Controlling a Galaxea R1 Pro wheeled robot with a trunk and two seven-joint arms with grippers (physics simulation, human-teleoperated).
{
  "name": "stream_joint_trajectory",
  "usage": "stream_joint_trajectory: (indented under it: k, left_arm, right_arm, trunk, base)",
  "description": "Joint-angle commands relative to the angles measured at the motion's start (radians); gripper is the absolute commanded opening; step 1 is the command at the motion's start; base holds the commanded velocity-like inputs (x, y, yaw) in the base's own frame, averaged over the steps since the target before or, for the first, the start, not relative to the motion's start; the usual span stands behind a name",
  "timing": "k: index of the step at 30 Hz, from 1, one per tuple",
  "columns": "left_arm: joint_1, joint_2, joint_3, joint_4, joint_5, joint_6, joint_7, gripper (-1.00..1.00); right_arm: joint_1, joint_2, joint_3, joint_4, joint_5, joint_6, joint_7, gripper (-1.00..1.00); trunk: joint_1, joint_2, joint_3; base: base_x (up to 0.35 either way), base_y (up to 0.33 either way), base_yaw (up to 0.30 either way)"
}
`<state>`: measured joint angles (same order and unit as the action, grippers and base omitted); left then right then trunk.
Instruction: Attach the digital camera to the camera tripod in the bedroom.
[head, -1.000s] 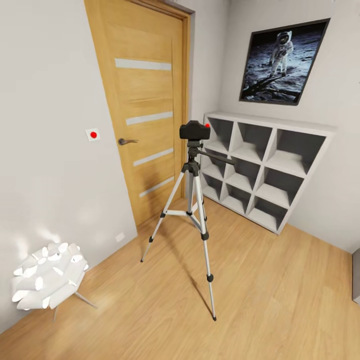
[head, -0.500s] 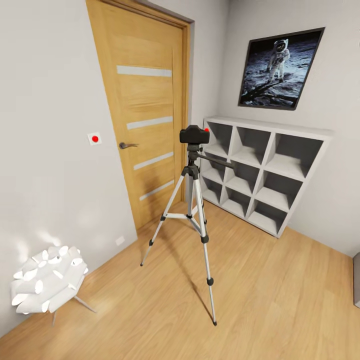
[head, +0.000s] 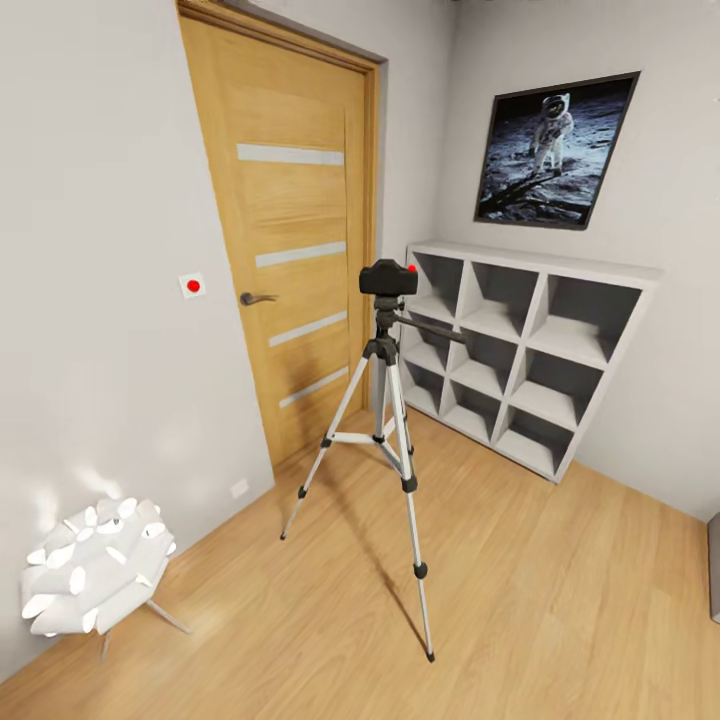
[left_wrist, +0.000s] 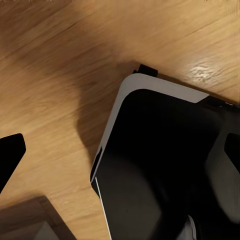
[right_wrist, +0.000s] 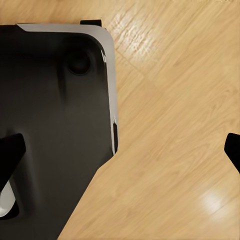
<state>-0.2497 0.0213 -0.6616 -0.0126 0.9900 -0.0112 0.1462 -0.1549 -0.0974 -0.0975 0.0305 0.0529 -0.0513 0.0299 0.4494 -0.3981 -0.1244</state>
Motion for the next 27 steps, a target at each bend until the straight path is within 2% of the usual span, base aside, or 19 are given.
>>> stream_joint_trajectory:
  k: [1, 27]
  left_arm:
    - [0.000, 0.000, -0.008, -0.001, 0.008, -0.001, 0.004, 1.00]
    - [0.000, 0.000, -0.010, -0.002, 0.006, -0.001, 0.004, 1.00]
  right_arm:
    - [-0.002, 0.000, -0.008, 0.003, 0.005, -0.005, 0.003, 1.00]
    - [-0.002, 0.002, -0.003, 0.002, 0.009, -0.006, 0.004, 1.00]
  trunk:
    - [0.001, -0.002, 0.000]
    - [0.001, -0.002, 0.042]
  base:
    - [0.000, 0.000, 0.000]
    - [0.000, 0.000, 0.000]
